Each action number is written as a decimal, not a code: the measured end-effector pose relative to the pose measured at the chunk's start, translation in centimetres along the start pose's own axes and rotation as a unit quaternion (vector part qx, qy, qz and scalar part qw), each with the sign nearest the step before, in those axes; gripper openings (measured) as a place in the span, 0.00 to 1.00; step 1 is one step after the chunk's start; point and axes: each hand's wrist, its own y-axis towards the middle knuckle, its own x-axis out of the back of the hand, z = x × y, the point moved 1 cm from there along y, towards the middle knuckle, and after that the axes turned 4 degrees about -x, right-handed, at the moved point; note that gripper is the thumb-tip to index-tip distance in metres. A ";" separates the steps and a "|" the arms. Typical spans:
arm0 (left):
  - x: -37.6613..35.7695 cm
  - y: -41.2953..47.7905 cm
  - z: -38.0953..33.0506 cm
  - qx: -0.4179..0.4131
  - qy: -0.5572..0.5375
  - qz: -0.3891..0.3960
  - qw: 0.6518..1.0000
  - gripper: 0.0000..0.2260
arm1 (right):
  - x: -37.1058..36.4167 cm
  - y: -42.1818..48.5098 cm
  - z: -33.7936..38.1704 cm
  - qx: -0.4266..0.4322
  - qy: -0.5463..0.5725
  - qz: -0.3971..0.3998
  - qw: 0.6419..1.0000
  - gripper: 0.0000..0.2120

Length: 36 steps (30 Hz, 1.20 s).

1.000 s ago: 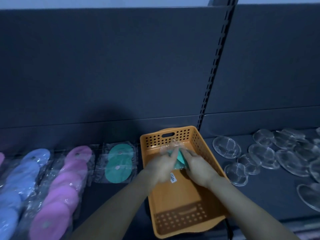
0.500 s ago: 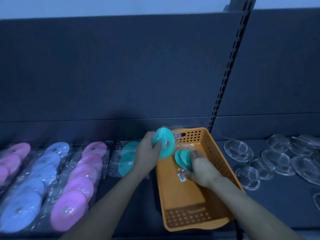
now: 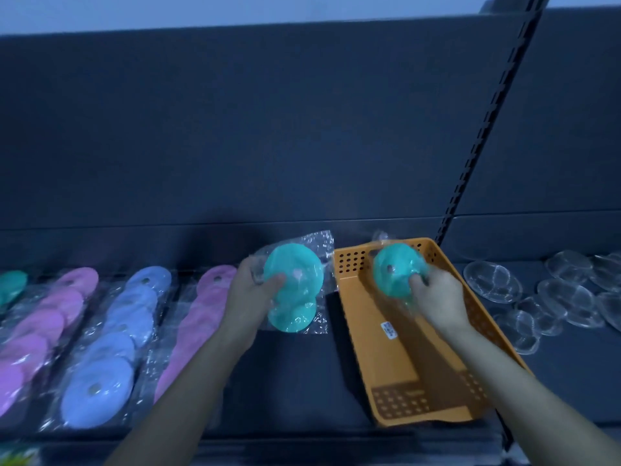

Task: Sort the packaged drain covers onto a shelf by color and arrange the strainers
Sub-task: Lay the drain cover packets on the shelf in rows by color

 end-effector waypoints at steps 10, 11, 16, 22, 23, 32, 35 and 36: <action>3.1 0.3 6.2 0.077 0.175 0.141 0.971 0.19 | -1.9 -4.8 4.9 -0.124 0.395 0.081 0.907 0.10; 3.1 0.4 6.3 0.055 0.254 0.135 0.956 0.18 | -2.0 -5.2 5.2 -0.125 0.403 0.078 0.903 0.10; 3.5 0.5 6.7 -0.051 0.371 0.122 0.919 0.19 | -2.0 -7.6 6.7 -0.123 0.472 0.111 0.866 0.09; 4.3 0.8 7.3 -0.081 0.401 0.144 0.901 0.12 | -5.1 -11.0 7.1 -0.123 0.442 0.196 0.867 0.09; 4.5 0.7 7.0 -0.114 0.410 0.130 0.896 0.09 | -5.8 -11.4 6.9 -0.128 0.430 0.209 0.869 0.10; 3.9 -1.1 4.1 -0.015 0.095 0.169 0.981 0.13 | -5.3 -10.8 5.1 -0.065 0.241 0.262 0.932 0.09; 4.2 -1.9 4.2 0.077 -0.012 0.176 0.981 0.14 | -5.1 -10.2 3.8 -0.041 0.139 0.243 0.959 0.07; 4.4 -2.2 4.2 0.077 0.012 0.192 0.978 0.11 | -5.2 -10.2 3.5 -0.038 0.131 0.245 0.960 0.08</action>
